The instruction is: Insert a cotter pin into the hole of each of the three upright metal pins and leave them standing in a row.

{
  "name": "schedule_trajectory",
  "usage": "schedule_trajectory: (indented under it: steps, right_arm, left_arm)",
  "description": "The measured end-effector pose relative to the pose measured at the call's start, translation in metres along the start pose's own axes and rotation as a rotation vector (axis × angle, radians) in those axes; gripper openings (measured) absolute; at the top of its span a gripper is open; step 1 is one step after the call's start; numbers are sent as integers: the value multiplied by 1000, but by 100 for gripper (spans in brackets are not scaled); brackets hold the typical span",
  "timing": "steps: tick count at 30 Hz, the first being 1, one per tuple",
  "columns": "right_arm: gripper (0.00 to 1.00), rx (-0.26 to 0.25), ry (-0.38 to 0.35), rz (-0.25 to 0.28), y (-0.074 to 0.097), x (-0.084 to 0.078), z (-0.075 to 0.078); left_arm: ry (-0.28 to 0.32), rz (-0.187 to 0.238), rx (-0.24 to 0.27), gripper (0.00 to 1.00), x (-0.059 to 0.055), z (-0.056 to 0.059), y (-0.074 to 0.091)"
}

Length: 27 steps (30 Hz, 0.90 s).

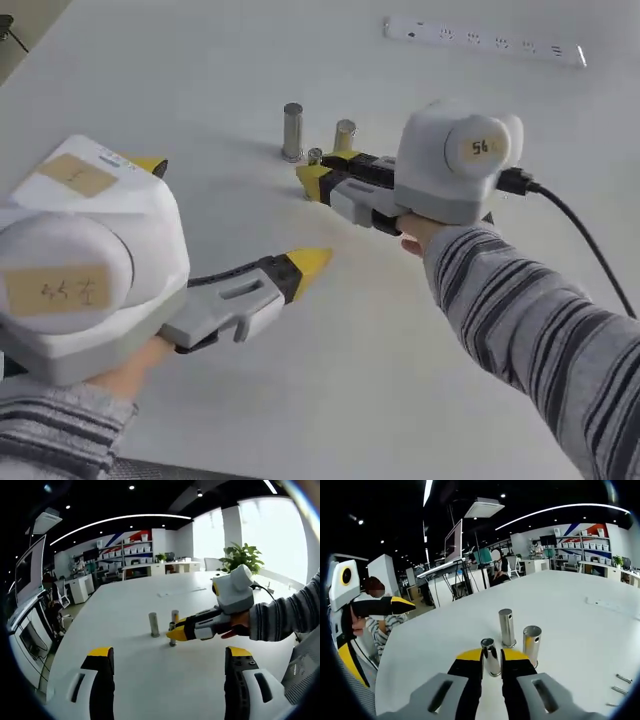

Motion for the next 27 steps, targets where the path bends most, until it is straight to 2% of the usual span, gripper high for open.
schedule_trajectory:
  steps: [4,10,13,16,20,23,27]
  right_arm:
    - [6,2,0,4,-1,1,0]
    - [5,4,51,-6,-1,1,1]
    - [4,30,67,-25,2,2,0]
    - [4,55,143,-33,7,3,-2]
    - [4,84,178,-29,17,4,-5]
    - [4,131,233,-52,26,1,-8]
    - [4,160,231,-55,39,0,-8]
  left_arm:
    - [1,-6,-4,90,-1,0,-1]
    - [0,-9,-8,90,-2,1,-1]
    - [-2,-11,-11,90,-3,2,-2]
    - [-1,-1,-20,90,-1,4,-2]
    - [-7,-4,-22,90,-1,4,-2]
    - [-7,-4,-26,90,-1,5,-2]
    - [-16,-12,-32,90,-2,7,-3]
Point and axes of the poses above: the centre of the closed fingertips' face, and the gripper's own axes: y roughly backward along the fingers, z roughly to its right, x roughly out of its top, the point moved 2 cm from there along y, roughly backward along the fingers, and after that the axes turned 6 degrees about y, right-handed, at the moved point
